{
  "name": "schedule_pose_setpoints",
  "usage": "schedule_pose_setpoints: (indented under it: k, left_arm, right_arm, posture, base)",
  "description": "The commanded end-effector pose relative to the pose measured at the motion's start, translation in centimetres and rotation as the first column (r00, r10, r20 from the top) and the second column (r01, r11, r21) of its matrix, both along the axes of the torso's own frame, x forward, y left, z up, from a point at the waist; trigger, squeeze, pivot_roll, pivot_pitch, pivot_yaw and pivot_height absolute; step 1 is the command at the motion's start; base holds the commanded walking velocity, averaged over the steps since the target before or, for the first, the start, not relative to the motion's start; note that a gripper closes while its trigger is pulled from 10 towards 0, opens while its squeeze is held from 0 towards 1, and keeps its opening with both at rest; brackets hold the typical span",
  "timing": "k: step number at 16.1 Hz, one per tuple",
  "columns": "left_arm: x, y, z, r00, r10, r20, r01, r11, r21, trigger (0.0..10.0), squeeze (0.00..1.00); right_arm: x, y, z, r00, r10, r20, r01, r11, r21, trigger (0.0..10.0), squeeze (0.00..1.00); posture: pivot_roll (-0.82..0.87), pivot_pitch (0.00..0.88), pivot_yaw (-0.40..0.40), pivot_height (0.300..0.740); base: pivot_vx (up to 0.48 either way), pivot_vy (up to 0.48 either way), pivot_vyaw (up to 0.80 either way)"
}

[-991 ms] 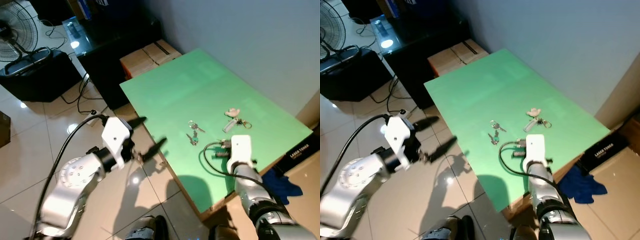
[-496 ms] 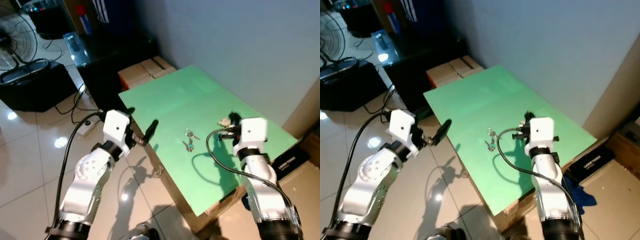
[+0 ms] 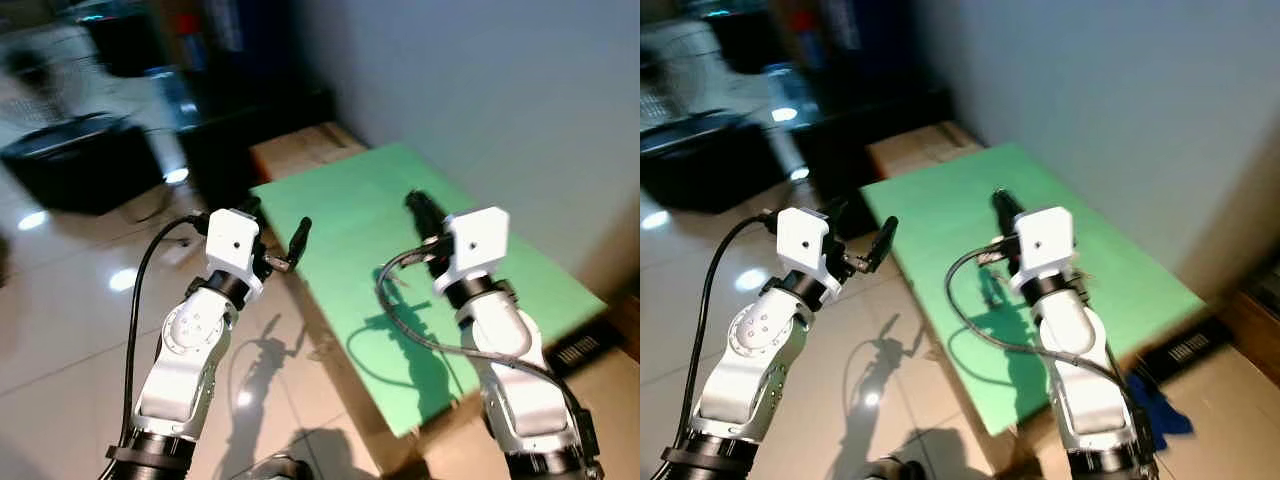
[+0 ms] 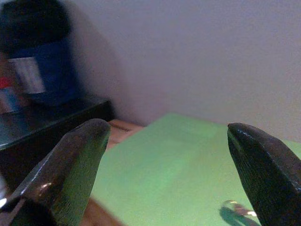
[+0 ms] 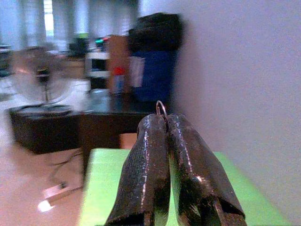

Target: Hang keys on a hook

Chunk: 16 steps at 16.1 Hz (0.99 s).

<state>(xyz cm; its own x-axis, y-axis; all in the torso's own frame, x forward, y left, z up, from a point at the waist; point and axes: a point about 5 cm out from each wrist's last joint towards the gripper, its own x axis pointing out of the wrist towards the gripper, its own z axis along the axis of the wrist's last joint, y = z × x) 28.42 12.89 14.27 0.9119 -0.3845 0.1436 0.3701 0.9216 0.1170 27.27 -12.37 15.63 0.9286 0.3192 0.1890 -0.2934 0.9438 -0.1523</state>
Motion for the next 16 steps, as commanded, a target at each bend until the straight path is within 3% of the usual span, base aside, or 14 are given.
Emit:
schedule_pose_setpoints:
  k: [1,8,16]
  left_arm:
    - [0.1,0.5,0.1,0.999,0.044,0.006,-0.044,0.999,0.015,10.0,0.00]
    - [-1.3,0.7,-0.5,0.997,0.072,-0.006,-0.072,0.996,0.062,10.0,0.00]
    - [-2.3,0.5,-1.0,0.999,0.000,-0.049,0.005,0.995,0.102,10.0,0.00]
  right_arm:
    - [-0.2,0.1,-0.2,1.000,0.017,-0.026,-0.017,1.000,-0.025,10.0,0.00]
    - [-0.6,0.1,-1.8,0.992,0.045,-0.121,-0.050,0.998,-0.044,10.0,0.00]
    - [-1.0,0.2,-2.1,0.989,0.040,-0.143,-0.046,0.998,-0.040,10.0,0.00]
  posture:
    - [-0.12,0.000,0.124,0.740]
    - [-0.06,0.000,0.076,0.740]
    - [-0.05,0.000,0.085,0.740]
  base:
    - [0.000,0.000,0.80]
    - [0.000,0.000,0.80]
    - [0.000,0.000,0.80]
